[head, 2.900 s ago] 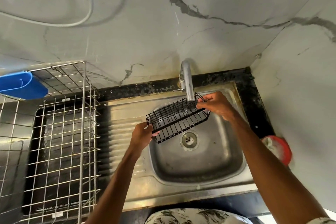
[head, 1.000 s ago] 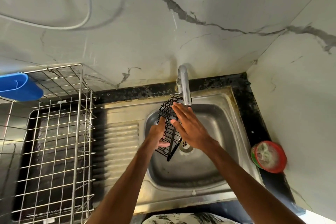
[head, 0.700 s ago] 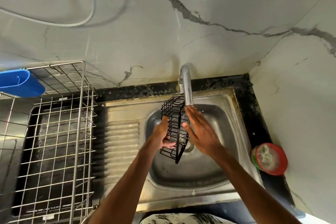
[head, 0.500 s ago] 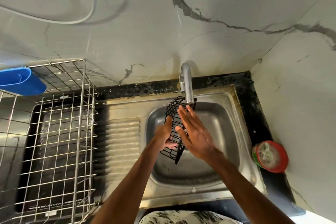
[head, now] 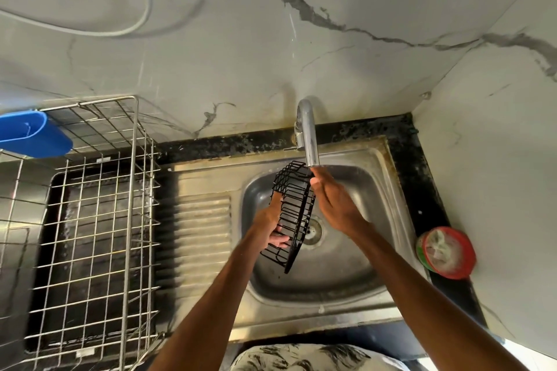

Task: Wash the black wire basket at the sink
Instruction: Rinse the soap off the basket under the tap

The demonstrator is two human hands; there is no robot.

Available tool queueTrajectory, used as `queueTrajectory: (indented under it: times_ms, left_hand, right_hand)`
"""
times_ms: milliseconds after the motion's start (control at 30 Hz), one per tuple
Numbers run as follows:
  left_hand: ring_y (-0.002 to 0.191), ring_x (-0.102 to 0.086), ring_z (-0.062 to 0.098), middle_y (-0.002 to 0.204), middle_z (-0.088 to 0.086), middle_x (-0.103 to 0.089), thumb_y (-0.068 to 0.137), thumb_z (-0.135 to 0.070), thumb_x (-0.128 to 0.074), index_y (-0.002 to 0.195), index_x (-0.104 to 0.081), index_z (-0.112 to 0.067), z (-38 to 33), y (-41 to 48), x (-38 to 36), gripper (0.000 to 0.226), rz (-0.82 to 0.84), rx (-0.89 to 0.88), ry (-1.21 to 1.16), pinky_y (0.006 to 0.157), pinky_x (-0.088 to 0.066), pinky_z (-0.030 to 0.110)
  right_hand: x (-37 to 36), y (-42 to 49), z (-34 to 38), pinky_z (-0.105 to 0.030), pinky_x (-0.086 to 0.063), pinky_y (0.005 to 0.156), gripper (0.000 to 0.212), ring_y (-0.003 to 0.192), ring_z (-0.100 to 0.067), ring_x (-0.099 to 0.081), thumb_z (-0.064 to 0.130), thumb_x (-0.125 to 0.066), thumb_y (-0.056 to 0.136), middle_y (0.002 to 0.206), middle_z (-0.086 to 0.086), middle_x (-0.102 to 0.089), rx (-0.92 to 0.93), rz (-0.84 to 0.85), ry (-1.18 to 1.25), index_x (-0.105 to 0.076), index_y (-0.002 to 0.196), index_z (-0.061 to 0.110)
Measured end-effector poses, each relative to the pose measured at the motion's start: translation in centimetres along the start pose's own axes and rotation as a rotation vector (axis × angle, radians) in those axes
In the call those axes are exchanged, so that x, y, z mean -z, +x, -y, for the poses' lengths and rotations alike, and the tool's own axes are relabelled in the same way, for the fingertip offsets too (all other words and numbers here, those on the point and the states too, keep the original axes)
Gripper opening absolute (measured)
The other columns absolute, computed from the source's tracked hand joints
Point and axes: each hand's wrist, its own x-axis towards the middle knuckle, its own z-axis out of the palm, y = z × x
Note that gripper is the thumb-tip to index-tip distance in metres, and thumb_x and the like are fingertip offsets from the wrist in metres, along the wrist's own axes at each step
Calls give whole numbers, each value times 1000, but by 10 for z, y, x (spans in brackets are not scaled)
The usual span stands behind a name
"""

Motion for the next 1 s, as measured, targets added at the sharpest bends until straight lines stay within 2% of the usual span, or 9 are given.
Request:
queueTrajectory:
  times_ms: [167,300,433,500,600,667,800,900,1000]
  left_hand:
    - [87,-73,37,114,25,-54,96,-76,-33,150,-41,-8,-4,-2,10,87,-33,17,58,47,-60,29]
    - [102,-71,39,121,26,-61,95,-76,-40,144,-48,-6,-1,-2,12,85,-16,-42,94,50,-60,29]
    - [98,-72,38,119,22,-60,92,-79,-42,145,-49,-8,-2,0,10,89,10,-46,81,61,-65,36]
    - [88,-75,36,107,22,-61,93,-80,-38,147,-46,-8,-5,1,10,90,-13,-10,71,61,-65,37]
    - [84,-76,35,86,14,-53,95,-78,-33,150,-41,-7,-8,0,12,90,-49,9,59,73,-66,39]
    - [83,-76,33,88,13,-53,96,-77,-32,150,-41,-7,-9,-5,14,89,-54,-14,58,68,-66,35]
    - [87,-73,34,116,26,-60,97,-74,-37,146,-46,-5,-7,-12,17,85,-53,-50,83,45,-57,26]
    - [96,-70,35,111,22,-62,98,-70,-43,141,-50,-1,-7,-16,15,82,-33,-81,98,49,-60,30]
    - [92,-67,29,115,17,-61,100,-68,-42,148,-45,-1,-5,-14,16,82,-11,-118,130,59,-64,33]
  right_hand:
    - [-4,-18,15,-33,-16,127,58,152,-1,-19,48,-23,107,166,8,-26,212,100,-47,-26,160,23]
    - [6,2,-16,-55,-31,120,58,128,-3,-48,53,-29,104,146,10,-48,-36,22,140,-38,154,27]
    - [9,12,-21,-47,-33,121,46,142,-16,-43,32,-38,110,154,-4,-47,-121,0,188,-39,155,20]
    - [5,1,-2,-40,-37,115,49,135,-13,-48,39,-33,110,148,6,-50,-44,25,138,-36,156,24]
    - [-7,-19,19,-32,-21,124,59,154,-10,-19,49,-21,109,167,6,-21,197,82,57,-20,161,22]
    - [-10,-18,19,-33,-15,126,58,155,-10,-18,46,-22,109,167,3,-24,289,76,73,-22,161,19]
    - [-1,12,-9,-45,-36,116,50,126,-13,-52,46,-27,109,142,-4,-58,63,44,63,-45,150,23]
    - [12,36,-25,-24,-40,84,69,82,8,-42,68,-27,101,92,20,-50,-126,76,112,-52,138,15]
    - [23,43,-10,-37,-34,105,89,113,3,-49,80,-23,93,125,5,-53,-105,181,25,-49,145,12]
